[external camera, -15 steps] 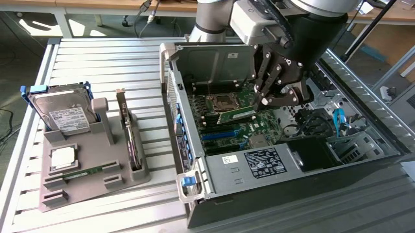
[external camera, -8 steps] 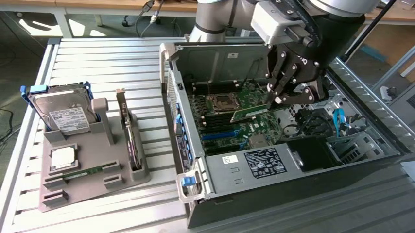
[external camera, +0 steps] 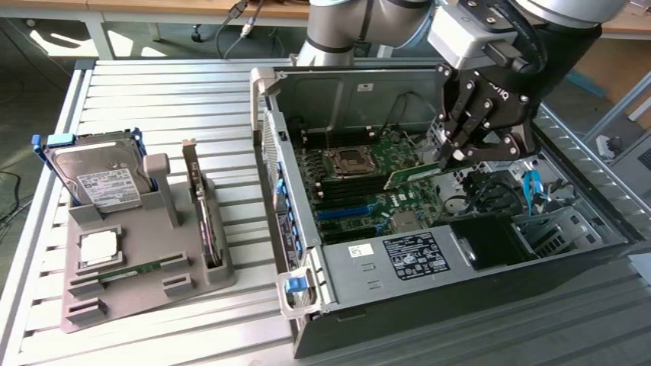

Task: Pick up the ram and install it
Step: 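Pick up the ram and move it above insertion slot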

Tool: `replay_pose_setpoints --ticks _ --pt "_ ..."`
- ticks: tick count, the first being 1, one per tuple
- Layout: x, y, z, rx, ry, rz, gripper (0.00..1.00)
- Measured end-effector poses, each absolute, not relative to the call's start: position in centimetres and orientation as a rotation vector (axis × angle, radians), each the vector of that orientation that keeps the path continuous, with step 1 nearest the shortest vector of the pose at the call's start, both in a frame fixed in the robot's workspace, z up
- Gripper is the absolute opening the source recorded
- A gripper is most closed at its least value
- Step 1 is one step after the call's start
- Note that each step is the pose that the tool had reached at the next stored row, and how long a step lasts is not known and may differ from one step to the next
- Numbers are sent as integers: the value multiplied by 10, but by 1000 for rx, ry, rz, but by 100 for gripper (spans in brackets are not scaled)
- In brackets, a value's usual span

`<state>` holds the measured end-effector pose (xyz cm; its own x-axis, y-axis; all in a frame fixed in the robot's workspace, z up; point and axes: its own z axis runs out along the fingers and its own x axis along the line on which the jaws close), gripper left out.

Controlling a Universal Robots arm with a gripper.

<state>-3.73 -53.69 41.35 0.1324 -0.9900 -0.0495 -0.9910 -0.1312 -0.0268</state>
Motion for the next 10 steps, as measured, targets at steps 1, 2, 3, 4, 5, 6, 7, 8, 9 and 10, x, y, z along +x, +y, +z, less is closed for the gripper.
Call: replay_pose_setpoints --ticks 1,2,3,4,5,6,7,8,9,10 --pt "-35 -537 413 -2324 2035 30 12" --pt "-31 -537 413 -2324 2035 30 12" --pt "-27 -537 414 -2324 2035 30 12" --pt "-24 -537 414 -2324 2035 30 12" --pt "-19 -537 413 -2324 2035 31 12" --pt "-13 -537 413 -2324 2035 31 12" --pt "-8 -537 413 -2324 2035 31 12" --pt "-5 -537 414 -2324 2035 31 12" --pt "-3 -537 414 -2324 2035 31 12" --pt "-1 -537 414 -2324 2035 31 12"
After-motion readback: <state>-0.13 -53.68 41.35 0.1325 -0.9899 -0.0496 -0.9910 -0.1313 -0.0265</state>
